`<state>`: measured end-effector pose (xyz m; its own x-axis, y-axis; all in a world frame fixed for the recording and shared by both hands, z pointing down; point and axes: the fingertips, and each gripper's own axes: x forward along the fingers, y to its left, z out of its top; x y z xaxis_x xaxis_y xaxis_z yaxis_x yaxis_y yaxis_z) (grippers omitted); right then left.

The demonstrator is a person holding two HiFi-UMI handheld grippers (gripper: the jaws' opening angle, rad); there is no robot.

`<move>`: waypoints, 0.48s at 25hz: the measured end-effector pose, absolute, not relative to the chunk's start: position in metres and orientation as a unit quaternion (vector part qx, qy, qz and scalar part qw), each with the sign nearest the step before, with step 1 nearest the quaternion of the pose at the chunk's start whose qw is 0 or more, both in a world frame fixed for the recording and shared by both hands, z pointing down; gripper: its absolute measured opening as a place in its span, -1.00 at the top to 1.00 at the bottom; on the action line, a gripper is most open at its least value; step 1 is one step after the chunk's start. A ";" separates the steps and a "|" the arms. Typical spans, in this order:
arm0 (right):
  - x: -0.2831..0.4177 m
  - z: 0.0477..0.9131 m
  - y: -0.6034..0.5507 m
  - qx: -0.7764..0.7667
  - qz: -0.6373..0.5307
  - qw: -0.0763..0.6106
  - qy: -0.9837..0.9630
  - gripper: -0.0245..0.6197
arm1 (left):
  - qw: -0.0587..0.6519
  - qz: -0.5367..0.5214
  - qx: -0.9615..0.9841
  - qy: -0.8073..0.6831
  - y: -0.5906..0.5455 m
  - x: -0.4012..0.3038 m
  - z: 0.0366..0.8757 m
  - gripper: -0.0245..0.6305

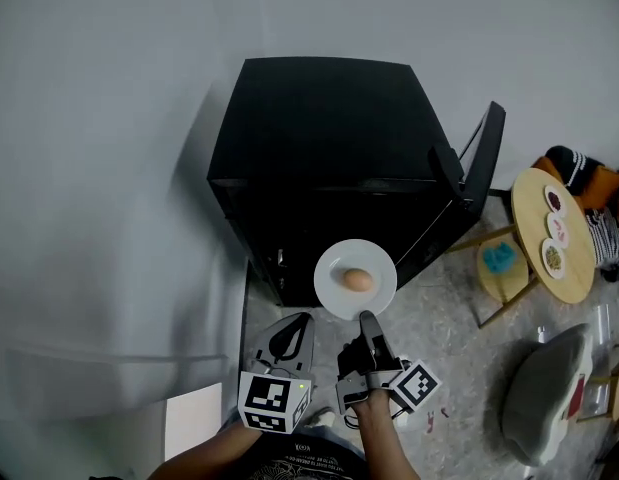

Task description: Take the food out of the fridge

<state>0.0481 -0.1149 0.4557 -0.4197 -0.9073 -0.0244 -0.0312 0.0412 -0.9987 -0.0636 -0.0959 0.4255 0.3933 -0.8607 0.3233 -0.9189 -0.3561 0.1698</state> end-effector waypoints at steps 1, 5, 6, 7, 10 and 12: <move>0.051 0.452 -0.108 -0.379 -0.575 0.379 0.618 0.84 | 0.162 0.087 0.816 -0.548 -0.088 -0.062 0.423 0.86; 0.058 0.434 -0.078 -0.362 -0.572 0.384 0.628 0.84 | 0.156 0.083 0.808 -0.562 -0.055 -0.059 0.417 0.86; 0.059 0.429 -0.070 -0.359 -0.572 0.385 0.629 0.84 | 0.156 0.083 0.806 -0.565 -0.047 -0.059 0.415 0.86; 0.061 0.424 -0.063 -0.356 -0.572 0.386 0.630 0.84 | 0.155 0.083 0.804 -0.568 -0.039 -0.058 0.414 0.86; 0.066 0.413 -0.041 -0.350 -0.568 0.385 0.638 0.84 | 0.151 0.085 0.799 -0.575 -0.017 -0.055 0.410 0.86; 0.070 0.408 -0.028 -0.347 -0.566 0.382 0.643 0.84 | 0.147 0.085 0.796 -0.581 -0.004 -0.053 0.406 0.86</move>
